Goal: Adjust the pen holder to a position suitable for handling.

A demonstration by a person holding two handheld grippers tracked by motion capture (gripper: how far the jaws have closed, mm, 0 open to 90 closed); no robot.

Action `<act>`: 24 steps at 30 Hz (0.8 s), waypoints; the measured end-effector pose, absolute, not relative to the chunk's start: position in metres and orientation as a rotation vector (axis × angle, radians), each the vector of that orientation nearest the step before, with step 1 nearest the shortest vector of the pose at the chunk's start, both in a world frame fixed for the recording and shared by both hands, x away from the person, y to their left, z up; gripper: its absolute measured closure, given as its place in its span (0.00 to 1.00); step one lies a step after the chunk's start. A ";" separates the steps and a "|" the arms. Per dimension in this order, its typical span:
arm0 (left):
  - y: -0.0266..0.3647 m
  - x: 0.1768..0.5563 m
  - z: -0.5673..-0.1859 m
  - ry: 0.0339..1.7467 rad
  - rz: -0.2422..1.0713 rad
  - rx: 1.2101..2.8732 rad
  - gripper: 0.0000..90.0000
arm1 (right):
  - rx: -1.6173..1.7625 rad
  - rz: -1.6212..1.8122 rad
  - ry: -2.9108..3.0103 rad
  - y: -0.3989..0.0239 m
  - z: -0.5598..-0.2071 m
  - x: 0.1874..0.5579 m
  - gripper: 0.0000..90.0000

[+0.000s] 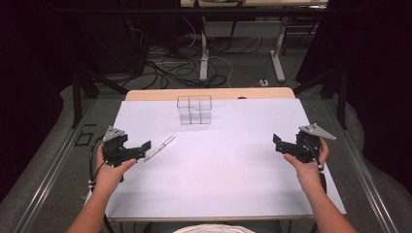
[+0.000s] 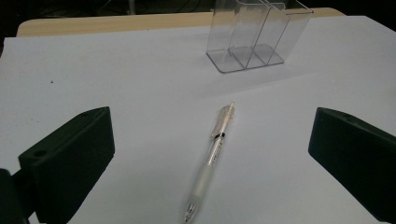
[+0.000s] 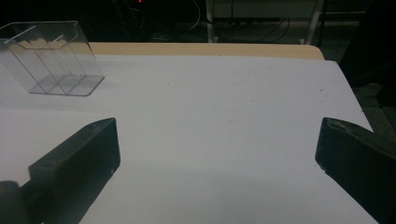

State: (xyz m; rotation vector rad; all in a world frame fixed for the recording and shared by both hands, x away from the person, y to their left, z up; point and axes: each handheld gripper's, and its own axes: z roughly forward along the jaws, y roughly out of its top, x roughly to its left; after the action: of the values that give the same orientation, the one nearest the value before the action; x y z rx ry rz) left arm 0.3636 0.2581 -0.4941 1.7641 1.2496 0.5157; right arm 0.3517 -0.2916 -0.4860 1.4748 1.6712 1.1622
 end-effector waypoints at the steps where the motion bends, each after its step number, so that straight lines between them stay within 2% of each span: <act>1: 0.258 0.364 -0.494 1.248 0.519 1.774 0.00 | 1.462 1.159 1.682 -0.292 -0.486 0.352 0.00; 13: 0.249 0.375 -0.485 1.274 0.546 1.819 0.05 | 1.430 1.123 1.720 -0.284 -0.492 0.353 0.00; 16: 0.247 0.377 -0.481 1.280 0.543 1.843 0.10 | 1.423 1.128 1.739 -0.284 -0.491 0.353 0.00; 24: 0.244 0.388 -0.466 1.330 0.513 1.889 0.15 | 1.409 1.119 1.735 -0.282 -0.489 0.352 0.00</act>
State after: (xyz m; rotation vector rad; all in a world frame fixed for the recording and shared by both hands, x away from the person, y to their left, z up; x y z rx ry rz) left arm 0.3882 0.2438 -0.4659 1.8891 1.3304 0.5132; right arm 0.3515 -0.2824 -0.4888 1.4091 1.7346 1.1189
